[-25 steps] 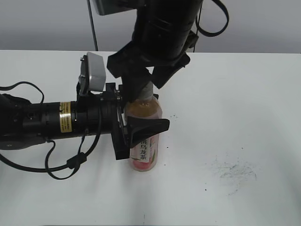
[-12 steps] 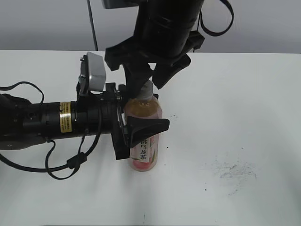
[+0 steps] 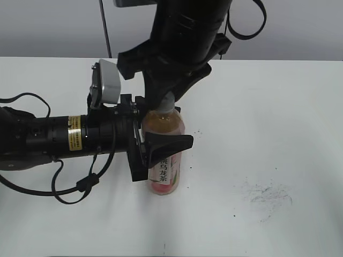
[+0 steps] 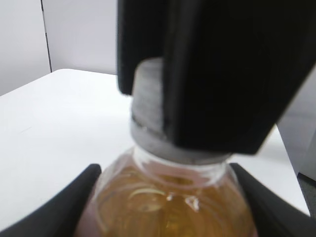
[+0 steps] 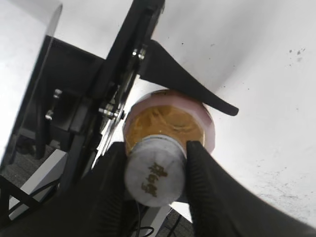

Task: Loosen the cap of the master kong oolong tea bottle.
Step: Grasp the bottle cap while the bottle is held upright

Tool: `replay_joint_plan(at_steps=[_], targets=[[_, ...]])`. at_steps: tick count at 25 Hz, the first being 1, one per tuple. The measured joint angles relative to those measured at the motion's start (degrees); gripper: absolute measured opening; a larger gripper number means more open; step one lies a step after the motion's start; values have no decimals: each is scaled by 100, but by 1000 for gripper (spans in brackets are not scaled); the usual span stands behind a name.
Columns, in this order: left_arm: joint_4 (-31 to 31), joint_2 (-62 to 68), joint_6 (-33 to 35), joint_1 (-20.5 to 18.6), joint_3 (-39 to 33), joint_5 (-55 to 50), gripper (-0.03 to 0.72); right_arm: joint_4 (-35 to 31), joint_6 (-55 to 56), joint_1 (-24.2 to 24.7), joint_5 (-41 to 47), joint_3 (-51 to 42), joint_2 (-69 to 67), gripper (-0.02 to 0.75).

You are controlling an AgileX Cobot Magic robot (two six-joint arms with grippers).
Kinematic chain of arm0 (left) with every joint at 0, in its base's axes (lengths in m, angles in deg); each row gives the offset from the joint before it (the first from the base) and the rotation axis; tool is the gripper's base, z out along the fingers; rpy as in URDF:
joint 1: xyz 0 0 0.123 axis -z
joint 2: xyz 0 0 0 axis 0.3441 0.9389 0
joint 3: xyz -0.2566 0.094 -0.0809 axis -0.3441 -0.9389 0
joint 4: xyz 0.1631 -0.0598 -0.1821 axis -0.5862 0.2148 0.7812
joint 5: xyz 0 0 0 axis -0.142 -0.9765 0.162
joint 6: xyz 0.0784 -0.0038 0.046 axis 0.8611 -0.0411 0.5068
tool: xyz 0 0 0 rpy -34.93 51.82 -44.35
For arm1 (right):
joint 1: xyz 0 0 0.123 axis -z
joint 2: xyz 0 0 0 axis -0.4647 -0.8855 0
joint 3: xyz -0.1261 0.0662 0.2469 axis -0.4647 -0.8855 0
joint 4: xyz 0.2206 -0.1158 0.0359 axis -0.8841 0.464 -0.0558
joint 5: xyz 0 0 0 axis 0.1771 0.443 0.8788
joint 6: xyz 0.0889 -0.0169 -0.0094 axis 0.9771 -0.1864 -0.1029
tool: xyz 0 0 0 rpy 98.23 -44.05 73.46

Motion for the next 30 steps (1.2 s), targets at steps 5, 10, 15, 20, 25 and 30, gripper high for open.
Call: replay_joint_plan(at_steps=[5,10,15,20,25,30], targets=[[5,0,0,0,0,-5,447,-26,-930,0,0,0,0,281],[0,0,0,0,0,-5,447,-37,-2832,0,0,0,0,279],[-12,0,0,0,0,-5,447,-66,-5455,0,-4,0,9,275],[-18,0,16,0,0,-5,447,-78,-8316,0,20,0,9,275],[-17,0,16,0,0,0,447,-80,-11258,0,38,0,20,275],[8,0,10,0,0,-5,447,-80,-13336,0,38,0,20,275]])
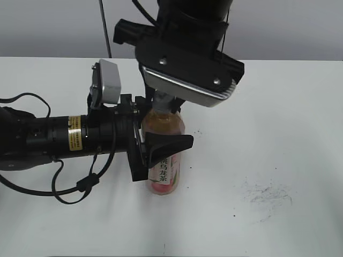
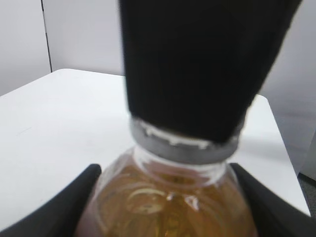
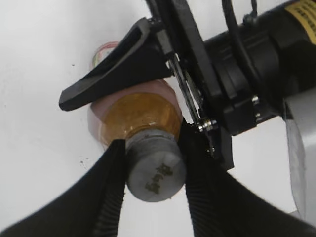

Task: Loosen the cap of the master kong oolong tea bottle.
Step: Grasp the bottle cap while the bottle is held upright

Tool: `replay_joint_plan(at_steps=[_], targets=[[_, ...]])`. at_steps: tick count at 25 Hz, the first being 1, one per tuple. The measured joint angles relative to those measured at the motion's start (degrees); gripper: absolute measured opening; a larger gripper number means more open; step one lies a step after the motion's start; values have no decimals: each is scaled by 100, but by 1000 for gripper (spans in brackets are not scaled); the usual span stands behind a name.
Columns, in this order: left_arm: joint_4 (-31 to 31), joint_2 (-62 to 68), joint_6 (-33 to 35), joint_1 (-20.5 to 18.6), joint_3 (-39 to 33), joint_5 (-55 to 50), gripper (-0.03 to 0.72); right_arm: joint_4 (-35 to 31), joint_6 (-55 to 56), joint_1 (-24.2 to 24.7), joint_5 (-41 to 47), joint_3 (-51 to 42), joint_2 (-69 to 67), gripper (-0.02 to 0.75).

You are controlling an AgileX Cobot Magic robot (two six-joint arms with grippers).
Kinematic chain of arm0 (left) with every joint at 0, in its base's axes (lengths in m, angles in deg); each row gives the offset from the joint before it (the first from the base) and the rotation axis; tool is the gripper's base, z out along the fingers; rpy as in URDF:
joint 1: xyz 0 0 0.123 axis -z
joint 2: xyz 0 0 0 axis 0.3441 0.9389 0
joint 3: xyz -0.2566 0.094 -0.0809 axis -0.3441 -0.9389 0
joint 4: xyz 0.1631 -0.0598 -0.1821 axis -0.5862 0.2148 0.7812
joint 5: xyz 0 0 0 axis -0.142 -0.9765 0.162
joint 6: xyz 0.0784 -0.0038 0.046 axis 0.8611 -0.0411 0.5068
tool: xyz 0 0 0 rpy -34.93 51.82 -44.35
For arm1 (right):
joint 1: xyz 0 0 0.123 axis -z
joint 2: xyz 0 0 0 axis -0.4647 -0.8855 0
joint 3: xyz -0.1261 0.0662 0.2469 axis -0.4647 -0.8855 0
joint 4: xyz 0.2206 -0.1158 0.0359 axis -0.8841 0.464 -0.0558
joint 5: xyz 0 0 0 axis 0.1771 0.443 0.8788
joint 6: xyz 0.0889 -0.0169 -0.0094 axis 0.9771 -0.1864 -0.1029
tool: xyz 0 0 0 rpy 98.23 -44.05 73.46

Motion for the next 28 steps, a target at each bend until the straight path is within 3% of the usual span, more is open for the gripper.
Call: replay_joint_plan(at_steps=[5,11,14,18,28], targets=[[25,0,-24,0,0,-23,447,43,-629,0,-24,6,-18,275],[43,0,-42,0,0,-30,447,180,-26,0,-39,6,-18,275],[48,0,-46,0,0,-35,447,186,847,0,-39,6,-18,276],[35,0,-48,0,0,-23,447,254,2093,0,-46,6,-31,339],[11,0,-37,0,0,-6,447,149,7135,6,-46,0,-84,398]])
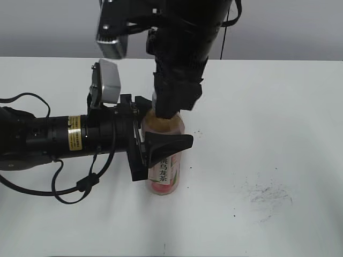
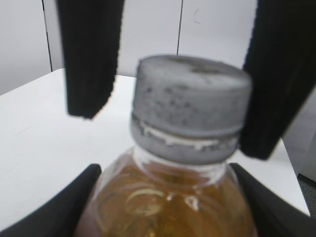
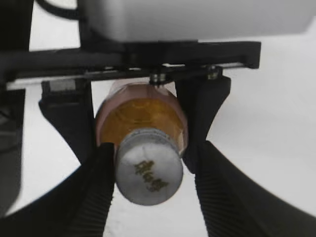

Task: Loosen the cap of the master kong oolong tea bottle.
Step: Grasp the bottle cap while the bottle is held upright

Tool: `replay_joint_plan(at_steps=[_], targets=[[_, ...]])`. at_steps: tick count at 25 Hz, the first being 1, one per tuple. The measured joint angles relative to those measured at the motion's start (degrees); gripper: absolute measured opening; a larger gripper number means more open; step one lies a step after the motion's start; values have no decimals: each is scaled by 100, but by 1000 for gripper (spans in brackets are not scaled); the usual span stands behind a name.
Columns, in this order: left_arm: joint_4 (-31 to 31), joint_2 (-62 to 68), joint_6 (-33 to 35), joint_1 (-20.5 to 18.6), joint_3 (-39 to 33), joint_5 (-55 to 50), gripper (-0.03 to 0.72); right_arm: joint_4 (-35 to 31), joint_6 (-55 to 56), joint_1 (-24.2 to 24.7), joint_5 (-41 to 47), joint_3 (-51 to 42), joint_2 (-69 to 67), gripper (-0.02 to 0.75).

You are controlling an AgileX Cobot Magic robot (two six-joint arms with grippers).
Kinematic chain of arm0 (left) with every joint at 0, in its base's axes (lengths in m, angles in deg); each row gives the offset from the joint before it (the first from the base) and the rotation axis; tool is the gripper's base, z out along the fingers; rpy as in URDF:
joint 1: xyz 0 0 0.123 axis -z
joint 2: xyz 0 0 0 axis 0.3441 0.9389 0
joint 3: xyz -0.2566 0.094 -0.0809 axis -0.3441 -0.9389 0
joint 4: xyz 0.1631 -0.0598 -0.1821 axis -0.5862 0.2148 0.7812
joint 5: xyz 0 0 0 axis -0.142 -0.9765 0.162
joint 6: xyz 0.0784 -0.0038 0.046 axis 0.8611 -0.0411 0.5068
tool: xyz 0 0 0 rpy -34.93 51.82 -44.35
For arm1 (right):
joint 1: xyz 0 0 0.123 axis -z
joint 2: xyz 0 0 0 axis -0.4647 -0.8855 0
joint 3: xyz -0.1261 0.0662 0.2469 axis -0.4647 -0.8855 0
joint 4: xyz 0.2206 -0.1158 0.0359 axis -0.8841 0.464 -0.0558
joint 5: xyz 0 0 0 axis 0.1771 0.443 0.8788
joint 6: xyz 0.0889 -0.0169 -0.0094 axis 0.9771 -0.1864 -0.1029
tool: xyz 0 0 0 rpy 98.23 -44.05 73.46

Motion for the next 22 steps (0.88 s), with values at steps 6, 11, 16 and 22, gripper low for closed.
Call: replay_joint_plan(at_steps=[6,11,16,22], targets=[[-5,0,0,0,0,6,447,-69,3366,0,0,0,17,398],[-5,0,5,0,0,6,447,-100,5332,0,5,5,157,398],[-6,0,5,0,0,6,447,-133,6434,0,12,18,175,398],[-11,0,5,0,0,6,447,-200,6672,0,12,18,175,362]])
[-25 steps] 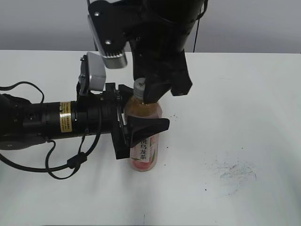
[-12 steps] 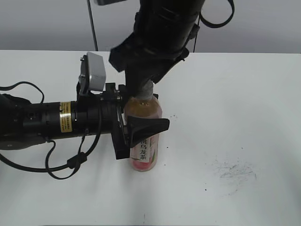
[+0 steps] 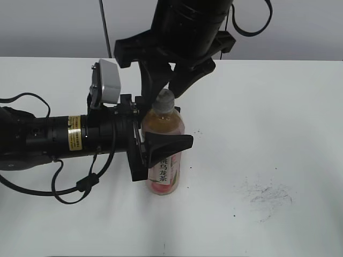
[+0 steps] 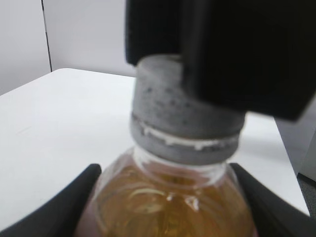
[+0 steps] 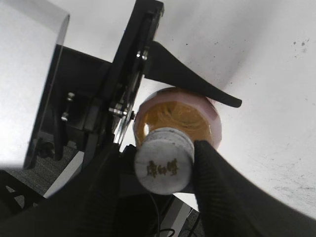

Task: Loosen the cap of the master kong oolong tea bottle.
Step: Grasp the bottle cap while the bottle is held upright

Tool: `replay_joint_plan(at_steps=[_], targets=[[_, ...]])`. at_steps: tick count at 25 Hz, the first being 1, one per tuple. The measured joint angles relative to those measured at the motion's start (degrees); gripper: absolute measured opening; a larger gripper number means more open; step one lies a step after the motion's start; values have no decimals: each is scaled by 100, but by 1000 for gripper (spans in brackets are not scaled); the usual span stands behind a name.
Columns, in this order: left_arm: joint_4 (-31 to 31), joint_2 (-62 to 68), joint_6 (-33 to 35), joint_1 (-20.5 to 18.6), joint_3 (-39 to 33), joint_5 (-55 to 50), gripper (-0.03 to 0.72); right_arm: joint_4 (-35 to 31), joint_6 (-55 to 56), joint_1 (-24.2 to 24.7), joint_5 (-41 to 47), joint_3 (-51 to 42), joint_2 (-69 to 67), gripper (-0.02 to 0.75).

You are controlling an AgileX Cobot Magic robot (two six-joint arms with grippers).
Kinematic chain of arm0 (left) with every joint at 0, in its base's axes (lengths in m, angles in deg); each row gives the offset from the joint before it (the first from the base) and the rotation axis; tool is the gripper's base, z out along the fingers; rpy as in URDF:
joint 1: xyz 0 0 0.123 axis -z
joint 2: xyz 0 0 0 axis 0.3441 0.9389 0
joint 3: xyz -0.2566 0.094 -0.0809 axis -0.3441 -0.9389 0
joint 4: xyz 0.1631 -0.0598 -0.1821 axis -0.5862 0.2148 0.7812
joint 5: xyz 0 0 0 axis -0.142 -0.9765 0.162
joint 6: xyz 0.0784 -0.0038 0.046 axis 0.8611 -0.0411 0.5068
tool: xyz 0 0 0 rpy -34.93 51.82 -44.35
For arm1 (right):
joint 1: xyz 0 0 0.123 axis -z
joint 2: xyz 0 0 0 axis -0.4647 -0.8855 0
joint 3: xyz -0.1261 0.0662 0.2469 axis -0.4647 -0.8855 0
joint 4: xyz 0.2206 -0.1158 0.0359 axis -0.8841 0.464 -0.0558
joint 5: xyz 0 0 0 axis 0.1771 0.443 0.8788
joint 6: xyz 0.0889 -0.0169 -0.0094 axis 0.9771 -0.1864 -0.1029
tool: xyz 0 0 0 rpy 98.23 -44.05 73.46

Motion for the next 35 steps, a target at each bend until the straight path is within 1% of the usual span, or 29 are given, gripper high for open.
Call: replay_joint_plan(at_steps=[29,31,34,35], targets=[[-33,0,28,-6,0,9,447,-91,-471,0,0,-138,10,355],[-33,0,28,-6,0,9,447,-85,-534,0,0,-138,10,342],[-33,0,22,-6,0,9,447,-30,-728,0,5,-138,9,277],[-33,0,22,-6,0,9,447,-30,-845,0,5,-138,9,277]])
